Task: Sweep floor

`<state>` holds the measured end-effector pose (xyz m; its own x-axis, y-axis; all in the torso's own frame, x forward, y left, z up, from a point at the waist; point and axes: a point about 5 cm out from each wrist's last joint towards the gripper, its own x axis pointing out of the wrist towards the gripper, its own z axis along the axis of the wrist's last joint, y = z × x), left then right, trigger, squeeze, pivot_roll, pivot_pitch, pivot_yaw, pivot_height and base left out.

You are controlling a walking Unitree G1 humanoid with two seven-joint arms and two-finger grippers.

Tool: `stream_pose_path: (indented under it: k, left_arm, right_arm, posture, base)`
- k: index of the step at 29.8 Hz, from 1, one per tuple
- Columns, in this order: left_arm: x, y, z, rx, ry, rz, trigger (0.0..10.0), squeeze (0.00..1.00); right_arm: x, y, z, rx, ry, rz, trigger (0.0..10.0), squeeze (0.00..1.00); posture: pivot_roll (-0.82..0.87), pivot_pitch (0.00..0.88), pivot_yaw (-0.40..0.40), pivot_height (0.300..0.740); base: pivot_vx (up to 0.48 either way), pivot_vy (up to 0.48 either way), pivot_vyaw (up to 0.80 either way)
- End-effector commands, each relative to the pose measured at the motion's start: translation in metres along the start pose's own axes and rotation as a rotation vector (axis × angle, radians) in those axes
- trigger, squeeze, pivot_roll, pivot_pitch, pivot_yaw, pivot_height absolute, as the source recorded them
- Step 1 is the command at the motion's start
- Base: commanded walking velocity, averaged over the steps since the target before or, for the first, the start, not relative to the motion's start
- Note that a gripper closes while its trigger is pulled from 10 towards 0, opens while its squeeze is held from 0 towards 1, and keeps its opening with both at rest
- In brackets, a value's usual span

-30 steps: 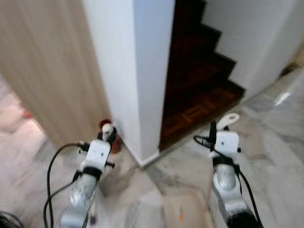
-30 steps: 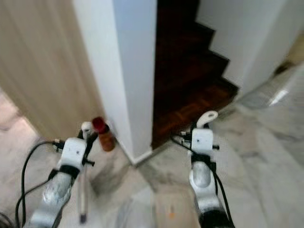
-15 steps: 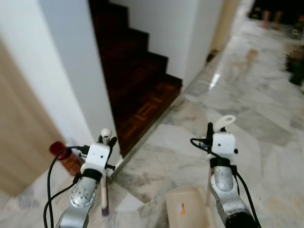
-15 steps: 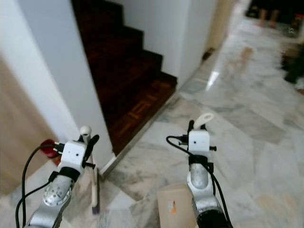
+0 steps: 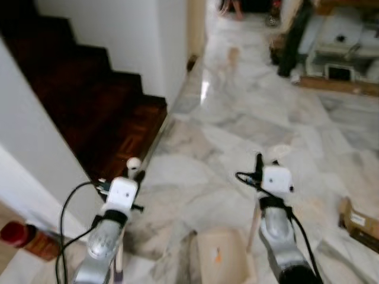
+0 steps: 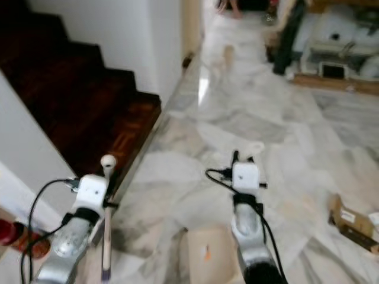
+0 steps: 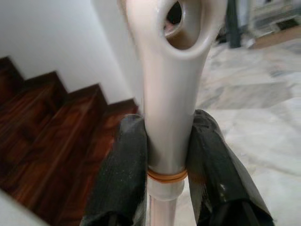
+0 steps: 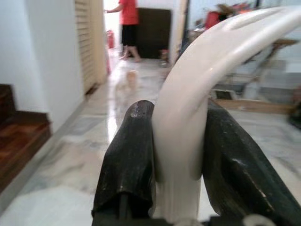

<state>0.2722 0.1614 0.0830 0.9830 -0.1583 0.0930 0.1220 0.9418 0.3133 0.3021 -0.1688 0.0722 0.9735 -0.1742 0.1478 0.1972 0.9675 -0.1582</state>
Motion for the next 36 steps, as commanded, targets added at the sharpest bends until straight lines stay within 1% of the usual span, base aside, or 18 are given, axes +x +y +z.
stream_pose_path:
  k: [1, 15, 30, 32, 33, 34, 35, 36]
  left_arm:
    - [0.0004, 0.0042, 0.0029, 0.023, -0.019, -0.003, 10.0, 0.00]
    - [0.0013, 0.0046, 0.0032, 0.020, -0.022, -0.011, 10.0, 0.00]
    - [0.0031, 0.0014, 0.0022, 0.003, -0.016, -0.012, 10.0, 0.00]
    - [0.0029, 0.0038, 0.0006, -0.037, -0.003, 0.024, 10.0, 0.00]
    - [0.0029, 0.0038, 0.0006, -0.037, -0.003, 0.024, 10.0, 0.00]
    - [0.0020, 0.0052, -0.0015, -0.058, 0.010, 0.040, 10.0, 0.00]
    - [0.0008, 0.0063, -0.0043, -0.080, 0.022, 0.052, 10.0, 0.00]
    - [0.0008, 0.0063, -0.0043, -0.080, 0.022, 0.052, 10.0, 0.00]
  right_arm:
    - [0.0034, 0.0044, 0.0076, 0.000, -0.039, 0.014, 10.0, 0.00]
    - [0.0034, 0.0075, 0.0073, 0.006, -0.036, 0.015, 10.0, 0.00]
    - [0.0049, 0.0038, 0.0072, -0.001, -0.037, 0.009, 10.0, 0.00]
    - [0.0052, 0.0030, 0.0075, -0.001, -0.039, 0.010, 10.0, 0.00]
    - [0.0052, 0.0030, 0.0075, -0.001, -0.039, 0.010, 10.0, 0.00]
    - [0.0049, 0.0029, 0.0074, -0.002, -0.040, 0.011, 10.0, 0.00]
    - [0.0045, 0.0031, 0.0074, -0.002, -0.043, 0.012, 10.0, 0.00]
    - [0.0045, 0.0031, 0.0074, -0.002, -0.043, 0.012, 10.0, 0.00]
  posture:
    - [0.10, 0.000, 0.054, 0.740]
    - [0.11, 0.000, 0.055, 0.740]
    - [0.10, 0.000, 0.043, 0.740]
    - [0.10, 0.000, 0.036, 0.740]
    - [0.10, 0.000, 0.036, 0.740]
    - [0.10, 0.000, 0.034, 0.740]
    - [0.09, 0.000, 0.031, 0.740]
    - [0.09, 0.000, 0.031, 0.740]
  base:
    - [0.000, 0.000, -0.80]
    - [0.000, 0.000, -0.80]
    - [0.000, 0.000, -0.80]
    - [0.000, 0.000, -0.80]
    - [0.000, 0.000, -0.80]
    - [0.000, 0.000, -0.80]
    - [0.000, 0.000, 0.00]
    - [0.000, 0.000, 0.00]
